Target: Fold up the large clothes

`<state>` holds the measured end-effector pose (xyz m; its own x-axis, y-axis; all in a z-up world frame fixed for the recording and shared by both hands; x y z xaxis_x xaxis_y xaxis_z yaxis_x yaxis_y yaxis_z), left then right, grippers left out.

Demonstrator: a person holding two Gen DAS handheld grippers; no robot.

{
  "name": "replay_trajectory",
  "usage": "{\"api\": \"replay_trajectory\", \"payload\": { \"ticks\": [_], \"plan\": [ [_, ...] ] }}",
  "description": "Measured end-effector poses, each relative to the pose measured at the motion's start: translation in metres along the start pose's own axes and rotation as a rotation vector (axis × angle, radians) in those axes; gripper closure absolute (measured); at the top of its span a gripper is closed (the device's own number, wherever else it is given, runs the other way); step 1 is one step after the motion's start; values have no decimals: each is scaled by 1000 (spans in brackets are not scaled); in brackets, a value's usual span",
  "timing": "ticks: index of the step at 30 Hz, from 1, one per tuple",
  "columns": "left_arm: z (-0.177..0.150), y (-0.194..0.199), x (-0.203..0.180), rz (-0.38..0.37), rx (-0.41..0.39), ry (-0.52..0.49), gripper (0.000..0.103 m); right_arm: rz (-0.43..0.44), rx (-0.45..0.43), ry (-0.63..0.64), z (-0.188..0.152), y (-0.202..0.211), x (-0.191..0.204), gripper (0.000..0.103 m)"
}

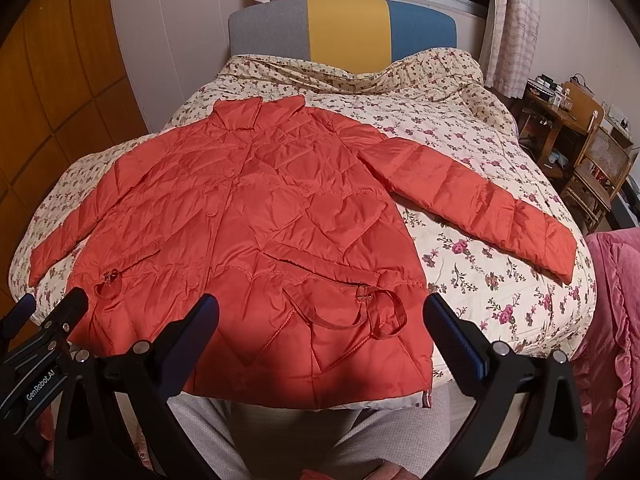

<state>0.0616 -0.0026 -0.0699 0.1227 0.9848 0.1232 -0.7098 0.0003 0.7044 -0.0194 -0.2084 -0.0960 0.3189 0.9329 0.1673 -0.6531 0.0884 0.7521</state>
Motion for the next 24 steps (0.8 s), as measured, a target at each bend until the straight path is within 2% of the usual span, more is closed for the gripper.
{"api": "replay_trajectory", "payload": {
  "ticks": [24],
  "plan": [
    [0, -1, 0, -12, 8, -4, 3, -7, 9, 5, 0, -5, -1, 2]
  ]
}}
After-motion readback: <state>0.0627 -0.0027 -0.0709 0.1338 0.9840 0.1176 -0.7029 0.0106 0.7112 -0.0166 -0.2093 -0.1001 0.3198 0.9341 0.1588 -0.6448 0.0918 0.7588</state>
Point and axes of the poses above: each gripper's, at about its wrist camera, not at the fingertips, and y roughly against the way its jaws point, x to its left, z to its top, the point moved 9 cm from there along -y, roughly the way its jaws point, and after that the axes turned 10 degrees about -y, right-handed, at the moved point
